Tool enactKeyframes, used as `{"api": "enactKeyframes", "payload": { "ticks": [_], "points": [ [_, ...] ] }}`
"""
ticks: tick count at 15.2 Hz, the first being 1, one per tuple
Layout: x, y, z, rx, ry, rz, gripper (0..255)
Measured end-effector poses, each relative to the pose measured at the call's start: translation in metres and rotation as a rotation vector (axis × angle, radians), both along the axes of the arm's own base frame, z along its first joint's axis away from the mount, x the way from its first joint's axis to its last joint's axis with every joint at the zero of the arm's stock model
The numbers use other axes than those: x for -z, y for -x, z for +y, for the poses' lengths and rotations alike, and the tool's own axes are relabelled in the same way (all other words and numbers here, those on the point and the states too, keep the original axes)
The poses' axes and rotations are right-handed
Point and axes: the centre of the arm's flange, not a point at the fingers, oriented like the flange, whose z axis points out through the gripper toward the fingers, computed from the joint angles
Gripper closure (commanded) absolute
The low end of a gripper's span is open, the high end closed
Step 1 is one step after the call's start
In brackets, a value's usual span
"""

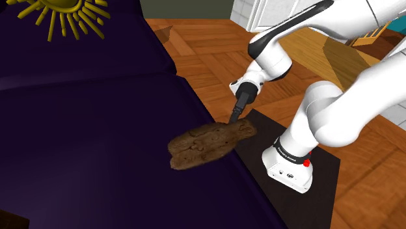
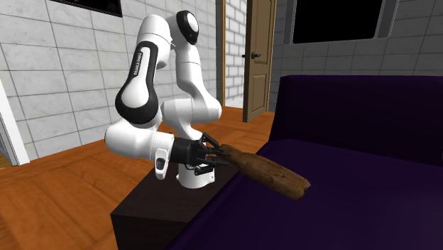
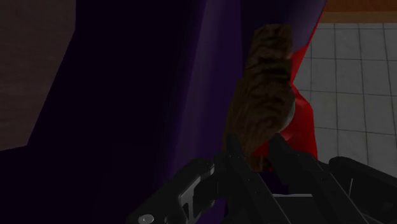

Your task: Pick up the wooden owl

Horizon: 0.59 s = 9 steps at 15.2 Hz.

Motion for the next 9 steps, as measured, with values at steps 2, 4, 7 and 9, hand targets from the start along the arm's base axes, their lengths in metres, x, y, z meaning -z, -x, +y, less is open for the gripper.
{"api": "enactKeyframes", "payload": {
  "ticks": [2, 4, 7, 9],
  "points": [
    [-0.010, 0.000, -0.001, 0.000, 0.000, 0.000, 255],
    [-0.019, -0.001, -0.001, 0.000, 0.000, 0.000, 255],
    [-0.036, -0.002, 0.001, 0.000, 0.000, 0.000, 255],
    [-0.045, -0.002, -0.001, 0.000, 0.000, 0.000, 255]
  ]
}}
